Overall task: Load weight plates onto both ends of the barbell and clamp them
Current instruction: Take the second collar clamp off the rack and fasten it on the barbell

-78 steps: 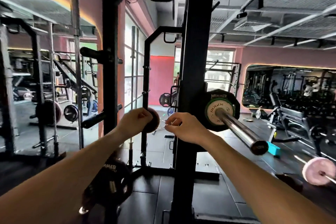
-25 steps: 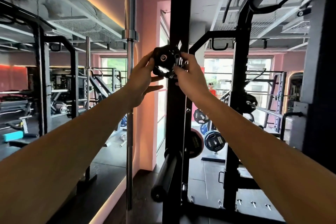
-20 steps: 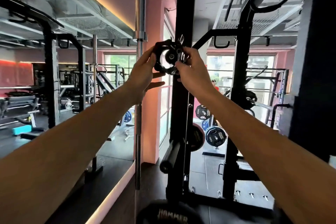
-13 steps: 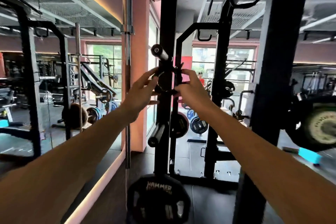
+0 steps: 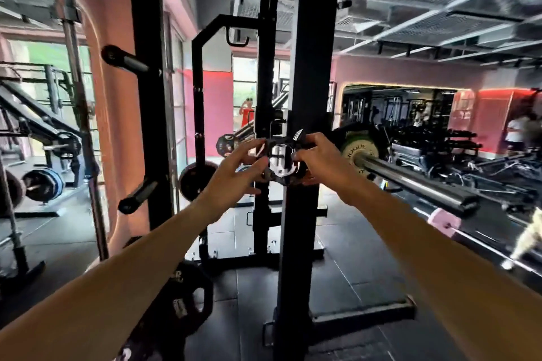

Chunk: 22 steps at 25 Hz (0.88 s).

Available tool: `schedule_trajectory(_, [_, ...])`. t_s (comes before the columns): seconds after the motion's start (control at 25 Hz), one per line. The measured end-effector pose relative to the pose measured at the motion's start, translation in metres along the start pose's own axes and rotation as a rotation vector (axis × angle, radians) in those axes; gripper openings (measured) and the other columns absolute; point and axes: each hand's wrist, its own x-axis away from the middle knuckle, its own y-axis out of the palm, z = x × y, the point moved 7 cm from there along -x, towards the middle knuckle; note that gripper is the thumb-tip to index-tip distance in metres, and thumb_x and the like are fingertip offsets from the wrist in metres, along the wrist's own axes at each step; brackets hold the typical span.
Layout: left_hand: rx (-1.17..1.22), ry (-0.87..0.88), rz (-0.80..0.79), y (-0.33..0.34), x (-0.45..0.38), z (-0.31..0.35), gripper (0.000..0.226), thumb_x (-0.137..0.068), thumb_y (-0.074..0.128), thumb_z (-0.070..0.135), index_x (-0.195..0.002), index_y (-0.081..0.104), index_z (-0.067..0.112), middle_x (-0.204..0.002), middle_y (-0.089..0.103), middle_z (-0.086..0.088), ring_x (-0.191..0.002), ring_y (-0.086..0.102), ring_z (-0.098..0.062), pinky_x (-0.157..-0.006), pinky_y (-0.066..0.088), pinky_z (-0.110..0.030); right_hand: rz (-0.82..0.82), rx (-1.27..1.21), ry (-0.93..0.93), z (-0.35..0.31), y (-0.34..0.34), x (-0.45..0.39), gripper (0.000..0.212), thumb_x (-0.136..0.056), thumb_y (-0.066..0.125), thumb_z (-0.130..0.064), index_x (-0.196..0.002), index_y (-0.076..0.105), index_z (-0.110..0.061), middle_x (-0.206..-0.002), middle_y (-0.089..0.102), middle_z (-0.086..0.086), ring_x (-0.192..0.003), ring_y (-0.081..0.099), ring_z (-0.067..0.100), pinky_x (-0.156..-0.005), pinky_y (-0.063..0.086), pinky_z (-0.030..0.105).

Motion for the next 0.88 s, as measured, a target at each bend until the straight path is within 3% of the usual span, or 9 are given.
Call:
schedule_trajectory(0.12, [0.036,0.031,-0.021,0.072,-0.003,0.013,0.035,-0.098,0.064,0.023,-0.126,0.061,0.044,-0.098,0.068,0.0,-0.081,0.072,-0.011,-0.077,0.063,-0.044,0.047,0.015,-0.003,0.017,-0.073,0.02,0.02,-0.092,0.063,-0.019,-0.108,0.054,-0.025,-0.099,0.067,0.002,-0.071,0.07,0.015,-0.062,0.061,0.032])
schedule_trajectory(0.2, [0.062,0.042,-0.026,0.125,-0.002,0.027,0.033,-0.099,0.062,0.024,-0.121,0.06,0.047,-0.097,0.065,0.003,-0.082,0.071,-0.01,-0.078,0.063,-0.044,0.05,0.01,-0.007,0.029,-0.124,0.034,0.024,-0.093,0.062,-0.018,-0.115,0.054,-0.021,-0.102,0.066,0.003,-0.074,0.071,0.017,-0.061,0.061,0.032])
schedule_trajectory(0.32, [0.065,0.05,-0.043,0.196,0.002,0.041,0.032,-0.099,0.061,0.025,-0.125,0.058,0.045,-0.093,0.065,0.005,-0.09,0.071,-0.017,-0.079,0.062,-0.044,0.049,0.038,-0.015,0.048,-0.19,0.054,0.027,-0.094,0.06,-0.018,-0.12,0.053,-0.021,-0.098,0.065,0.0,-0.061,0.07,0.012,-0.053,0.057,0.026])
schedule_trajectory(0.4, [0.067,0.047,-0.062,0.235,0.006,0.044,0.033,-0.099,0.062,0.026,-0.123,0.058,0.047,-0.089,0.065,0.008,-0.086,0.072,-0.015,-0.077,0.061,-0.044,0.049,0.071,-0.014,0.064,-0.224,0.063,0.029,-0.093,0.06,-0.023,-0.121,0.054,-0.022,-0.101,0.066,0.002,-0.058,0.07,0.014,-0.057,0.056,0.029])
schedule_trajectory(0.48, [0.072,0.04,-0.09,0.264,0.011,0.042,0.035,-0.099,0.062,0.023,-0.124,0.058,0.047,-0.089,0.064,0.008,-0.08,0.072,-0.011,-0.067,0.061,-0.033,0.051,0.077,0.006,0.08,-0.245,0.071,0.028,-0.092,0.061,-0.026,-0.12,0.055,-0.023,-0.104,0.067,0.004,-0.064,0.07,0.018,-0.063,0.056,0.032])
schedule_trajectory(0.6, [0.101,0.013,-0.112,0.303,0.017,0.038,0.035,-0.099,0.063,0.019,-0.119,0.06,0.048,-0.09,0.064,0.007,-0.077,0.073,-0.012,-0.059,0.056,-0.021,0.107,0.06,0.055,0.108,-0.275,0.082,0.025,-0.092,0.06,-0.026,-0.117,0.056,-0.025,-0.1,0.07,0.008,-0.066,0.069,0.018,-0.058,0.054,0.028])
schedule_trajectory(0.72, [0.076,0.009,-0.124,0.328,0.021,0.03,0.037,-0.099,0.063,0.02,-0.121,0.059,0.049,-0.103,0.06,-0.002,-0.076,0.073,-0.009,-0.063,0.059,-0.028,0.133,0.03,0.094,0.132,-0.29,0.087,0.02,-0.092,0.06,-0.024,-0.111,0.055,-0.028,-0.093,0.069,0.006,-0.059,0.065,0.017,-0.062,0.054,0.032])
schedule_trajectory(0.88, [0.004,0.003,-0.122,0.343,0.023,0.013,0.042,-0.099,0.063,0.023,-0.119,0.055,0.059,-0.117,0.055,0.0,-0.079,0.073,-0.004,-0.074,0.061,-0.035,0.126,0.023,0.13,0.16,-0.291,0.084,0.022,-0.093,0.057,-0.025,-0.114,0.056,-0.028,-0.096,0.069,0.005,-0.074,0.072,0.023,-0.079,0.061,0.042])
